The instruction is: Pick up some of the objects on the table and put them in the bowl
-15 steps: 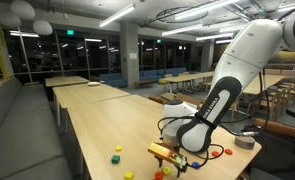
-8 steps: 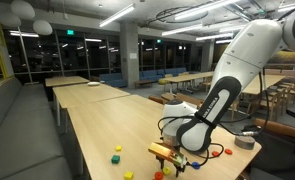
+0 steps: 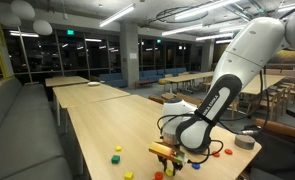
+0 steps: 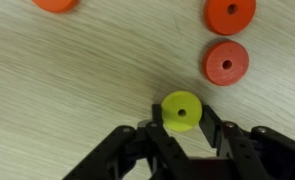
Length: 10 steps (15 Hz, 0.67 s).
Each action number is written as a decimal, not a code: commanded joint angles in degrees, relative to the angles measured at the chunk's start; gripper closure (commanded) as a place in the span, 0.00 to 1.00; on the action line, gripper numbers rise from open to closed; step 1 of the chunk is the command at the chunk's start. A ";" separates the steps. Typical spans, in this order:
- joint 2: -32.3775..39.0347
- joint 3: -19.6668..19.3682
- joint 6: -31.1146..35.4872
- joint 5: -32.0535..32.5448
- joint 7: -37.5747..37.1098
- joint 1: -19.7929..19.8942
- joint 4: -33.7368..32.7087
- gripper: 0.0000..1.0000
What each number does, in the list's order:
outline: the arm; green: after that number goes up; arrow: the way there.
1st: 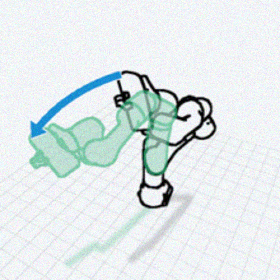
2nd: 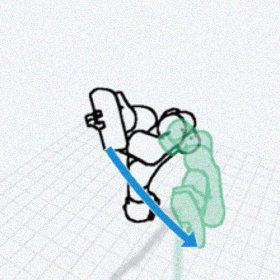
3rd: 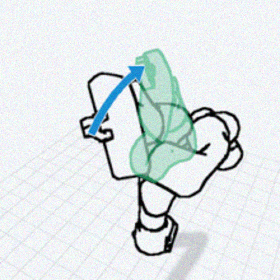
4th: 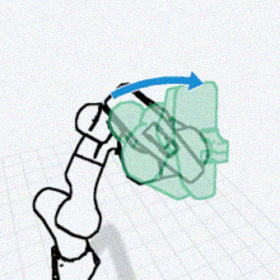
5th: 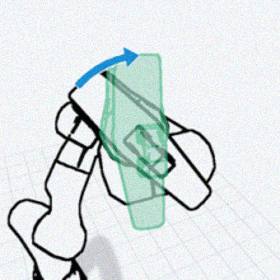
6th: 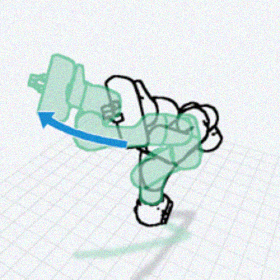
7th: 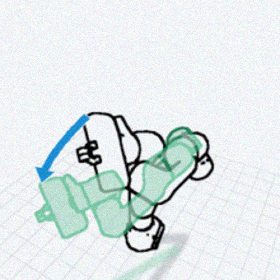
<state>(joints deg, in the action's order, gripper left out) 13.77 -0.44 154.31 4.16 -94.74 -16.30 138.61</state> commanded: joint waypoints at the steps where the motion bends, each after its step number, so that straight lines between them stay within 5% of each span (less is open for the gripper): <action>1: -2.73 0.65 -1.63 1.34 3.07 1.20 0.83 0.81; 10: -12.67 -2.53 -4.06 12.05 0.64 5.64 5.52 0.81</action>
<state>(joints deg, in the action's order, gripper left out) 6.88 -2.64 151.43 12.14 -92.69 -12.99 140.63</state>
